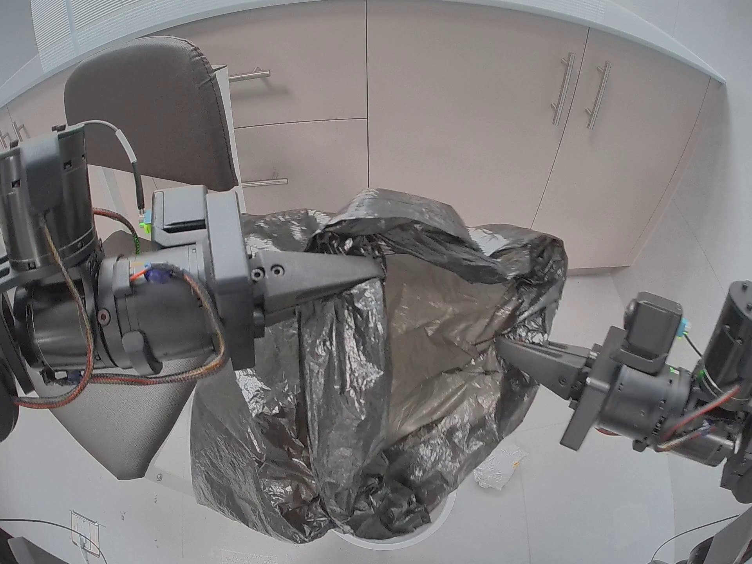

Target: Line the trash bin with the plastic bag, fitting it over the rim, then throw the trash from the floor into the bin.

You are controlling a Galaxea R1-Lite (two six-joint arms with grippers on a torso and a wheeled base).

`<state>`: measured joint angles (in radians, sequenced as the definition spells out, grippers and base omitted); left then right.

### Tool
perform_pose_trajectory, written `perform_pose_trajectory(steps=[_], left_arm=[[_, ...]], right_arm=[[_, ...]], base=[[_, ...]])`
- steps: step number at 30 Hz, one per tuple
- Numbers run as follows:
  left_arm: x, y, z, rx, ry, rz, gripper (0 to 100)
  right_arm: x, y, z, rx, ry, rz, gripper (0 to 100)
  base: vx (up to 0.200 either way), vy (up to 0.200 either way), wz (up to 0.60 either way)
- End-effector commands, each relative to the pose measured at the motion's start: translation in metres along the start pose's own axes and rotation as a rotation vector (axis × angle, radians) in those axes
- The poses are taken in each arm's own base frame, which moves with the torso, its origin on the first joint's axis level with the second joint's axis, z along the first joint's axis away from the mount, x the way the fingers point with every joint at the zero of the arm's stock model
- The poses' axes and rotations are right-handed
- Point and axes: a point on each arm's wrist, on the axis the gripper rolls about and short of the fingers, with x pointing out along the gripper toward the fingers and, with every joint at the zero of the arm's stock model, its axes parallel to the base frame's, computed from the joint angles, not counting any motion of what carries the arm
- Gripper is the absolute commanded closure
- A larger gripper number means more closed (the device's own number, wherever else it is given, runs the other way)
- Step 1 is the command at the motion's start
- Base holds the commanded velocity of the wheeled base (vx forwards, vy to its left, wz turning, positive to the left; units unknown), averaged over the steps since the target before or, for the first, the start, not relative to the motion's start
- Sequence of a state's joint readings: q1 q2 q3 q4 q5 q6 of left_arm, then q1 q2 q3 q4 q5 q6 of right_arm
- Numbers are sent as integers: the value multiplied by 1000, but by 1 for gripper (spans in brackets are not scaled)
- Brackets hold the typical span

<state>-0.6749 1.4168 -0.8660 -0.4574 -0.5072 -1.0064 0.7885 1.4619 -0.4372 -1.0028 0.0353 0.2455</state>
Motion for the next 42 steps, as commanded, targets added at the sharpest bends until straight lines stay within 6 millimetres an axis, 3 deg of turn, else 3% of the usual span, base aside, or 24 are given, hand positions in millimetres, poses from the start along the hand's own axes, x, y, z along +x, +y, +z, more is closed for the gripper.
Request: perform_pose_trajectory(steps=[1,10,21,30,42], left_arm=[[8,15,-11,44,101,-34,100],[27,44,-14,91,132,-12,100],[49,90,-14,172,78,185,100],[45,89,-7,185,36,174,100],[33,76,-9,225,-10,113,100]], right_arm=[[-51,30,34,-70,-107,134,100],[-55,31,35,-84,-79,126,100],[-11,21,-9,-96,138,78,100],[3,18,-25,-99,124,81,100],[-5,22,-13,-92,44,104,100]], base=[[0,0,0],[0,0,0],[0,0,0],[0,0,0],[0,0,0]])
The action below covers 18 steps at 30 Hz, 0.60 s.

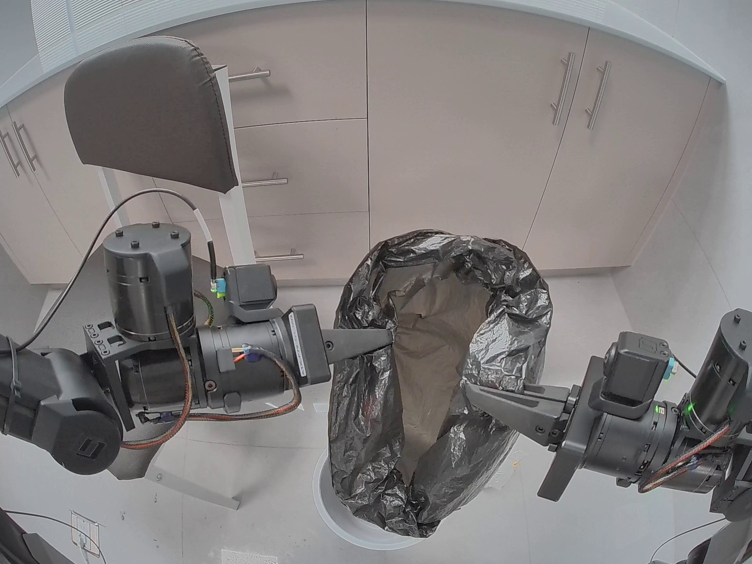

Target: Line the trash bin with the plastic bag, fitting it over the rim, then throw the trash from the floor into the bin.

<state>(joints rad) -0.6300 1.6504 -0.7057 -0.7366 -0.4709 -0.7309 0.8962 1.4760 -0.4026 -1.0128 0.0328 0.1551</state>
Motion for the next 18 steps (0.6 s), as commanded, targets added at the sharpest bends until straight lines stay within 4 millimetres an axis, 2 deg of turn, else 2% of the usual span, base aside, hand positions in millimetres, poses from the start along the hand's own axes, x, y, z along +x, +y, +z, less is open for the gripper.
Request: perform_pose_trajectory(steps=[1,8,18], left_arm=[[-6,-5,1,9,-13,-13,100],[-18,-15,9,30,-59,-33,100],[-20,-15,9,31,-62,-30,100]], right_arm=[[-3,2,3,1,-15,8,100],[-7,4,8,6,-40,18,100],[-2,6,-1,3,4,30,100]], base=[[0,0,0],[0,0,0],[0,0,0]])
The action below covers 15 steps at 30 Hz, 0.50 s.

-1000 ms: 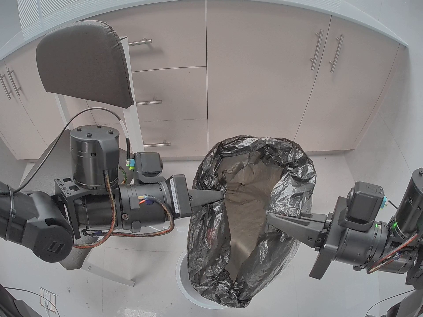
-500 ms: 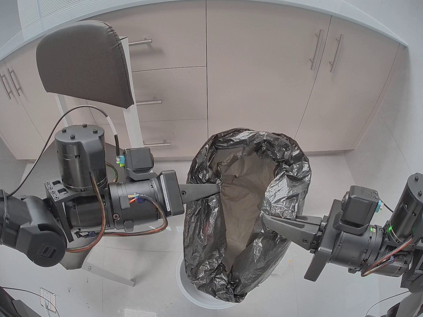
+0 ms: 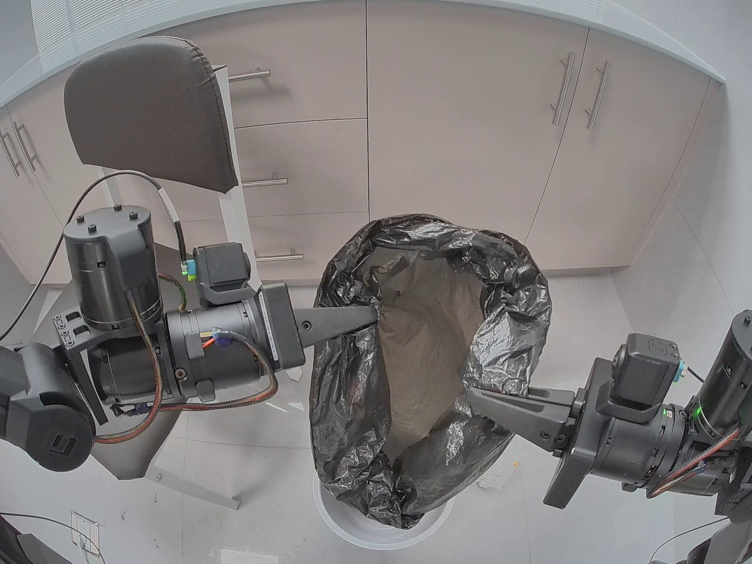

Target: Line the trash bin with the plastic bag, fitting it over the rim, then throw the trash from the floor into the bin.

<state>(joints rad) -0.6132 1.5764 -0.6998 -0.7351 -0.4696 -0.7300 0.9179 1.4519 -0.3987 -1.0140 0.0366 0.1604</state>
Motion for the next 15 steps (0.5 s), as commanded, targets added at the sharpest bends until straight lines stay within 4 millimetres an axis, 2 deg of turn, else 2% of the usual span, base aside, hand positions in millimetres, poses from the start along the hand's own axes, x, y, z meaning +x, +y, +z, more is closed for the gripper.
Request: perform_pose_trajectory(steps=[1,4,9,15], left_arm=[[-1,0,0,1,-2,0,100],[4,11,-1,-15,8,32,100],[14,47,2,-58,8,131,100],[16,72,6,-70,-27,171,100]], right_arm=[[4,-1,-7,2,30,-2,100],[12,-4,-18,5,79,-15,100],[34,-10,-45,8,142,-30,100],[56,-13,-73,43,89,-28,100]], base=[[0,0,0],[0,0,0],[0,0,0],[0,0,0]])
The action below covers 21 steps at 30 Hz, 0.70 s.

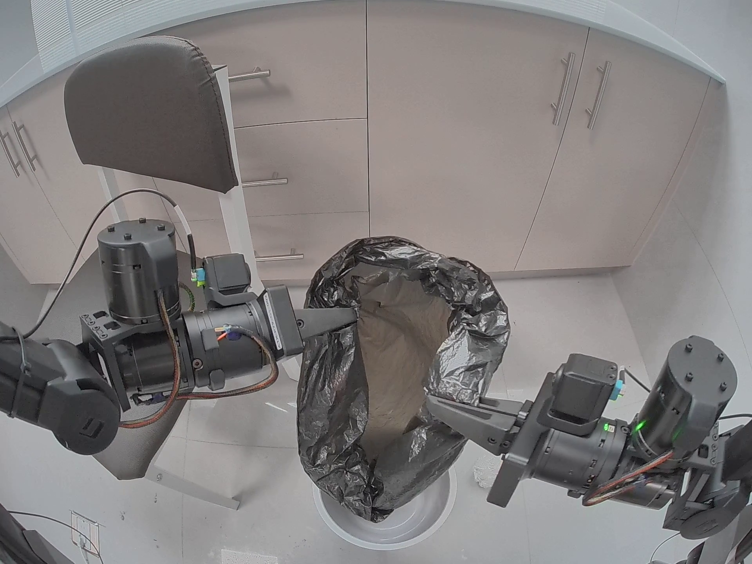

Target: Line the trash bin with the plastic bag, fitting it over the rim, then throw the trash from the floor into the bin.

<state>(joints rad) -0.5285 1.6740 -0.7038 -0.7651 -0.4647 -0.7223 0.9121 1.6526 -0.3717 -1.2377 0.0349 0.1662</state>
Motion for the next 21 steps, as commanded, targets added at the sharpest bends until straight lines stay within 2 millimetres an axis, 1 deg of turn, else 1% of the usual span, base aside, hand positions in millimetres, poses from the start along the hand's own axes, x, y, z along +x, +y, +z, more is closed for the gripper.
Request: perform_pose_trajectory(steps=[1,5,7,8,11,14,16,18,21], left_arm=[[12,38,0,-41,-5,82,100],[13,54,-3,-69,4,123,100],[12,59,-5,-77,10,138,100],[11,63,-8,-87,16,151,100],[7,69,-12,-104,26,174,100],[3,76,-12,-116,23,195,100],[3,77,-12,-119,23,199,100],[-2,81,-17,-126,31,220,100],[-6,94,-31,-80,84,263,100]], right_arm=[[28,-6,-49,59,81,-26,100],[38,-3,-66,92,91,-20,100],[39,-1,-71,91,105,-13,100],[40,4,-77,90,127,1,100],[41,12,-85,87,157,28,100],[41,13,-91,85,177,28,100],[42,12,-93,85,184,26,100],[44,12,-103,92,220,22,100],[47,12,-116,97,261,21,100]], base=[[0,0,0],[0,0,0],[0,0,0],[0,0,0],[0,0,0],[0,0,0],[0,0,0],[0,0,0],[0,0,0]])
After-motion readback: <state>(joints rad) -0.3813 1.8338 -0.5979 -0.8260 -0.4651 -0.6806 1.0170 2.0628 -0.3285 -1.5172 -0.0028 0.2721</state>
